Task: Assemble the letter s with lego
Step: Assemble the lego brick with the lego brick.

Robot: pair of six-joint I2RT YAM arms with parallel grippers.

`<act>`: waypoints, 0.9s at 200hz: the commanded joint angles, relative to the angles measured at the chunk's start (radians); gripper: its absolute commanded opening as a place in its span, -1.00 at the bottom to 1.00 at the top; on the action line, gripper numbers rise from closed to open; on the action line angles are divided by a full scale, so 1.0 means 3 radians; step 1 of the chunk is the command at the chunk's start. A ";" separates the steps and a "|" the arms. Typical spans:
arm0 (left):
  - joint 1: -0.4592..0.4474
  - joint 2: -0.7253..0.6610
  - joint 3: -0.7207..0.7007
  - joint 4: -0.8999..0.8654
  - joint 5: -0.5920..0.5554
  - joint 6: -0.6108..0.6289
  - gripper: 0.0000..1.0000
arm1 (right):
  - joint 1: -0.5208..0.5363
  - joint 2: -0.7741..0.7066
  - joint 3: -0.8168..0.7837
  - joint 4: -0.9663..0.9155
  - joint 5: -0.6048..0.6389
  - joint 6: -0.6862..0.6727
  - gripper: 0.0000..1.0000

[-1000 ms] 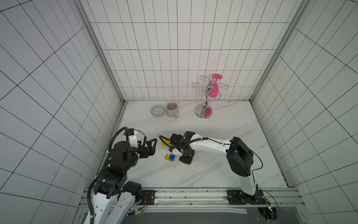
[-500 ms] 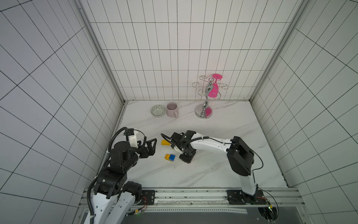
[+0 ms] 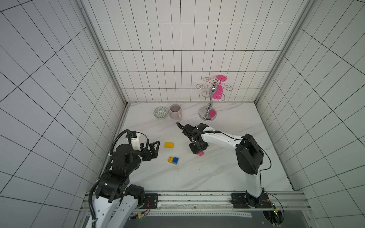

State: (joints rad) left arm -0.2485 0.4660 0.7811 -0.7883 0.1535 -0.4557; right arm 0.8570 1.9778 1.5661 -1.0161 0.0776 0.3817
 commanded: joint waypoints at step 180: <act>0.0000 -0.0079 -0.0041 0.0046 -0.0039 0.0000 0.98 | -0.0103 -0.0006 -0.0292 0.0075 -0.0253 -0.0575 -0.48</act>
State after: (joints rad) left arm -0.2485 0.4568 0.7753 -0.7856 0.1532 -0.4557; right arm 0.8307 1.9499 1.5063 -0.9936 -0.0093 0.2268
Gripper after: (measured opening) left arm 0.990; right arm 0.332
